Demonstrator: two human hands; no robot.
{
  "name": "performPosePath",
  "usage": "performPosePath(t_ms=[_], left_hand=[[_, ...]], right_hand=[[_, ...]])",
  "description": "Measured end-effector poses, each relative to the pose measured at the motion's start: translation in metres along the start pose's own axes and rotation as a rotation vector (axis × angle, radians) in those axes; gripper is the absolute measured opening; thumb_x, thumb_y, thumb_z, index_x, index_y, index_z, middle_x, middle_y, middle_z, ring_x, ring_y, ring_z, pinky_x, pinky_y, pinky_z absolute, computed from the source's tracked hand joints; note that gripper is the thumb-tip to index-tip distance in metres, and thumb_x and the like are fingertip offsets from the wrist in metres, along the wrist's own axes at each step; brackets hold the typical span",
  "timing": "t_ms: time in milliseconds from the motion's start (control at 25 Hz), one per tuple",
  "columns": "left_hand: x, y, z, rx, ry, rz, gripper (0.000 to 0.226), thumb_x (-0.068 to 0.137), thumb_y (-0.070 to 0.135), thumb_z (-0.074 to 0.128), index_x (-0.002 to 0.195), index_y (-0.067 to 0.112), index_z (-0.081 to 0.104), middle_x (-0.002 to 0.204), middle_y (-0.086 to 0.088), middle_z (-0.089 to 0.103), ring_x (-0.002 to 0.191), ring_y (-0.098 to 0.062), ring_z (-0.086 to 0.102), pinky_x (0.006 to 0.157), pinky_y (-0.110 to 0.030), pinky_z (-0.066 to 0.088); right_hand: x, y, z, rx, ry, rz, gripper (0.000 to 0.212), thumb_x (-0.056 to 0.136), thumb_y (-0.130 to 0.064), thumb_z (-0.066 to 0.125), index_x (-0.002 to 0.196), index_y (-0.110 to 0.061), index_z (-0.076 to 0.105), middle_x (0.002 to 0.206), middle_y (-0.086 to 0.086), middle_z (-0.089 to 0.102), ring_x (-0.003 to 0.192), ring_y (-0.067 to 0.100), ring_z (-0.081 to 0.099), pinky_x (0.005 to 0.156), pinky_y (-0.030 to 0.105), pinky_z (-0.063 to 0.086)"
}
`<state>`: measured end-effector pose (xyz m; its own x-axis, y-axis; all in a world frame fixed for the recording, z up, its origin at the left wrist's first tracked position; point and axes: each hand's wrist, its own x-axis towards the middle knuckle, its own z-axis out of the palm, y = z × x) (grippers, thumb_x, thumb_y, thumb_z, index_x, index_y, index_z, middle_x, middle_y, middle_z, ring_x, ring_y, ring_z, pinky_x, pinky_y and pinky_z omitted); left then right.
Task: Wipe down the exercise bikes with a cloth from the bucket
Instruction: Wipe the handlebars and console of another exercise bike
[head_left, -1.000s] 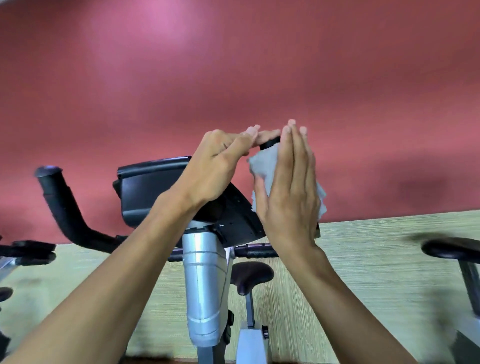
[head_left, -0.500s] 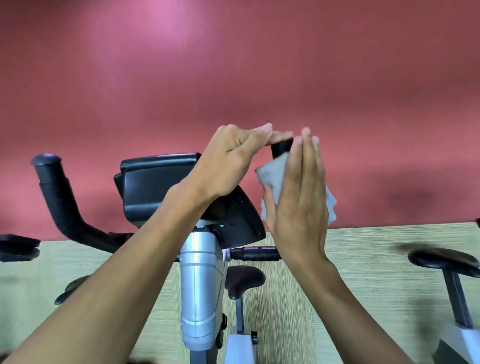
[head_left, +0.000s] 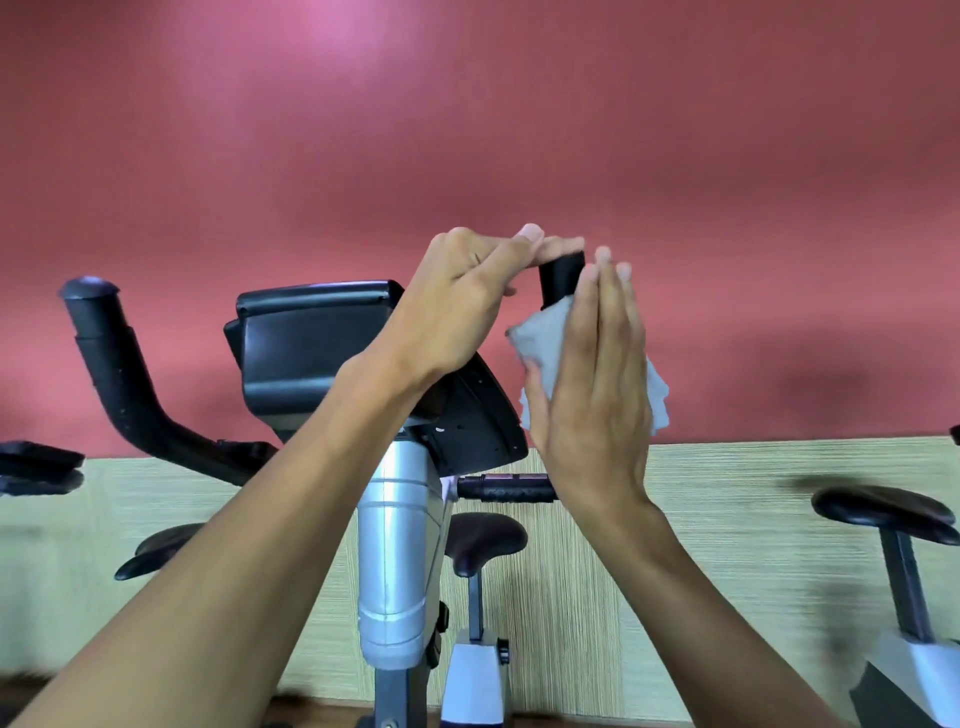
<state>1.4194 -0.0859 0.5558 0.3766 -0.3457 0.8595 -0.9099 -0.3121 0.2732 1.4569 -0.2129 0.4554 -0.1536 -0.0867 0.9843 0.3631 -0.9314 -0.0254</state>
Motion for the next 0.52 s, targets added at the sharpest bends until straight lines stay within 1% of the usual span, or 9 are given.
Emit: performPosePath(t_ms=[80,160,240,280,320,360,400,440,520], left_hand=[[-0.003,0.003,-0.001,-0.004,-0.013,-0.013,0.042,0.108,0.031,0.037,0.121,0.019,0.075,0.125,0.012,0.071,0.129,0.002,0.055,0.09,-0.021,0.05],[-0.003,0.003,-0.003,0.013,-0.034,-0.019,0.042,0.109,0.033,0.036,0.122,0.022,0.075,0.126,0.014,0.071,0.129,0.003,0.055,0.093,-0.027,0.051],[0.0,0.003,-0.006,0.007,-0.059,-0.036,0.043,0.108,0.035,0.036,0.122,0.023,0.075,0.128,0.012,0.07,0.131,0.002,0.054,0.098,-0.033,0.053],[0.001,0.002,-0.006,-0.021,-0.066,-0.045,0.043,0.108,0.036,0.036,0.122,0.023,0.075,0.129,0.012,0.069,0.132,0.001,0.053,0.1,-0.036,0.053],[0.001,0.001,-0.006,-0.055,-0.075,-0.05,0.044,0.106,0.037,0.037,0.121,0.023,0.075,0.129,0.012,0.07,0.132,-0.001,0.054,0.102,-0.038,0.053],[0.001,0.0,-0.007,-0.082,-0.088,-0.049,0.044,0.105,0.038,0.037,0.121,0.022,0.075,0.128,0.012,0.07,0.132,-0.002,0.055,0.103,-0.04,0.052],[0.003,-0.002,-0.008,-0.098,-0.103,-0.043,0.045,0.105,0.038,0.037,0.121,0.022,0.075,0.126,0.013,0.071,0.131,-0.003,0.056,0.105,-0.04,0.051],[0.005,-0.003,-0.011,-0.105,-0.125,-0.043,0.045,0.106,0.039,0.036,0.12,0.023,0.076,0.126,0.012,0.071,0.131,-0.003,0.055,0.106,-0.039,0.05],[0.011,-0.006,-0.017,-0.114,-0.163,-0.05,0.047,0.108,0.04,0.034,0.118,0.023,0.077,0.126,0.01,0.071,0.131,0.0,0.054,0.107,-0.035,0.048]], right_hand=[[-0.029,0.008,-0.002,-0.074,-0.057,-0.022,0.077,0.094,0.0,0.064,0.155,0.003,0.016,0.162,0.02,0.023,0.154,0.035,0.018,0.126,0.042,0.021],[-0.033,0.009,-0.004,-0.117,-0.086,-0.049,0.083,0.093,-0.002,0.066,0.156,0.0,0.013,0.163,0.017,0.018,0.154,0.034,0.013,0.127,0.045,0.016],[-0.018,0.003,-0.008,-0.095,-0.098,-0.077,0.078,0.1,-0.024,0.062,0.157,-0.001,0.015,0.166,0.016,0.014,0.154,0.034,0.012,0.127,0.046,0.009],[-0.008,0.002,-0.01,-0.06,-0.11,-0.101,0.075,0.103,-0.037,0.054,0.157,-0.001,0.017,0.166,0.015,0.013,0.154,0.034,0.012,0.127,0.046,0.006],[0.0,0.004,-0.012,-0.048,-0.118,-0.151,0.072,0.104,-0.044,0.045,0.157,-0.001,0.021,0.165,0.013,0.012,0.155,0.034,0.011,0.127,0.046,0.005],[0.007,0.01,-0.015,-0.08,-0.111,-0.243,0.067,0.105,-0.043,0.04,0.156,-0.001,0.027,0.164,0.013,0.014,0.154,0.033,0.012,0.127,0.046,0.004],[0.013,0.016,-0.017,-0.149,-0.089,-0.379,0.062,0.105,-0.04,0.041,0.154,-0.001,0.034,0.163,0.014,0.02,0.153,0.032,0.017,0.127,0.046,0.006],[0.021,0.024,-0.019,-0.224,-0.068,-0.556,0.057,0.105,-0.036,0.045,0.15,-0.002,0.043,0.16,0.016,0.031,0.152,0.032,0.025,0.126,0.045,0.012],[0.04,0.04,-0.022,-0.291,-0.098,-0.927,0.046,0.102,-0.031,0.054,0.137,-0.002,0.06,0.144,0.015,0.057,0.143,0.031,0.045,0.122,0.044,0.028]])
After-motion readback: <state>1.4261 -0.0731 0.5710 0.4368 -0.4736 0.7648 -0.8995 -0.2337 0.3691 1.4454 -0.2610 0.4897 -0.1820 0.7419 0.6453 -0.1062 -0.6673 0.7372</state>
